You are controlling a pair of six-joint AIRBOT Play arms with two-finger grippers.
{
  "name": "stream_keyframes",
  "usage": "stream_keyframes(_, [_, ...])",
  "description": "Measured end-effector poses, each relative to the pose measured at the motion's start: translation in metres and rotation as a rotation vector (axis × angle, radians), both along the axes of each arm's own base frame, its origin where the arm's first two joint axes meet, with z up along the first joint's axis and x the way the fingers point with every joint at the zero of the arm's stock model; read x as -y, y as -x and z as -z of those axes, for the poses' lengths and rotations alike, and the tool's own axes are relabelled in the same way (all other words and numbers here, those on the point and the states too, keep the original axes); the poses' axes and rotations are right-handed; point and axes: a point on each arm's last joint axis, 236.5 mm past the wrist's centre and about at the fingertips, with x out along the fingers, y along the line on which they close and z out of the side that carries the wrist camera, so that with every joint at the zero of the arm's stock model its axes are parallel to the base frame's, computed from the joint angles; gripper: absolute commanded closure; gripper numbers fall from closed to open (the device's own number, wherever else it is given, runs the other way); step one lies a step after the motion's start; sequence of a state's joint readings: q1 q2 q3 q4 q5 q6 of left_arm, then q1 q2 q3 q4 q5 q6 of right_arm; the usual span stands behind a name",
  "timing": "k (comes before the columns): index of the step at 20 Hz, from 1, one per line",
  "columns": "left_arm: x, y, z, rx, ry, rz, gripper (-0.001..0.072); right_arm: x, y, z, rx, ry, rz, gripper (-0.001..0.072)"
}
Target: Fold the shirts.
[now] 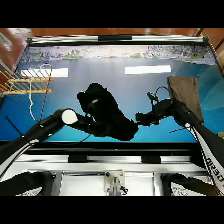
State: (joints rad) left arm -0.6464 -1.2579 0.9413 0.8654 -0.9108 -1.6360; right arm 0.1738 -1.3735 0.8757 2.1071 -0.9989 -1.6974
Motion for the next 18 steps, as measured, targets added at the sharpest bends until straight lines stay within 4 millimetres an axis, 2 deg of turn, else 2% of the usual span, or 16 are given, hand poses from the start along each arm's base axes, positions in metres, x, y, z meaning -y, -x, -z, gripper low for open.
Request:
stream_keyframes(3, [-0.017,-0.024,-0.041,0.091,0.047,-0.030,0.0672,0.001,-0.014,-0.026,0.105,0.011,-0.019,0.0653])
stream_keyframes(5, [-0.029,-0.046,-0.085,0.198,0.093,-0.048,0.0672,0.004,-0.033,-0.066,0.237,0.027,-0.038,0.0653])
stream_keyframes(6, [-0.035,-0.057,-0.112,0.264,0.119,-0.059,0.0672,0.006,-0.046,-0.096,0.331,0.036,-0.041,0.0653])
stream_keyframes(8, [-0.047,-0.078,-0.183,0.442,0.178,-0.073,0.0672,0.009,-0.074,-0.173,0.559,0.035,-0.030,0.0653])
stream_keyframes(9, [-0.052,-0.086,-0.225,0.547,0.210,-0.076,0.0671,0.009,-0.085,-0.217,0.682,0.028,-0.019,0.0653])
stream_keyframes(11, [-0.061,-0.087,-0.319,0.766,0.287,-0.081,0.0671,0.013,-0.096,-0.319,0.950,0.003,0.015,0.0653])
stream_keyframes(12, [-0.068,-0.083,-0.368,0.885,0.326,-0.091,0.0671,0.016,-0.093,-0.372,1.082,-0.012,0.034,0.0653])
stream_keyframes(14, [-0.084,-0.061,-0.458,1.113,0.402,-0.111,0.0672,0.023,-0.078,-0.465,1.315,-0.038,0.071,0.0653])
stream_keyframes(15, [-0.093,-0.047,-0.493,1.210,0.422,-0.120,0.0671,0.028,-0.066,-0.507,1.422,-0.047,0.089,0.0653])
stream_keyframes(16, [-0.104,-0.033,-0.521,1.302,0.424,-0.131,0.0671,0.034,-0.054,-0.542,1.515,-0.048,0.105,0.0653])
stream_keyframes(18, [-0.129,-0.017,-0.553,1.433,0.375,-0.180,0.0671,0.046,-0.031,-0.594,1.661,-0.024,0.132,0.0653])
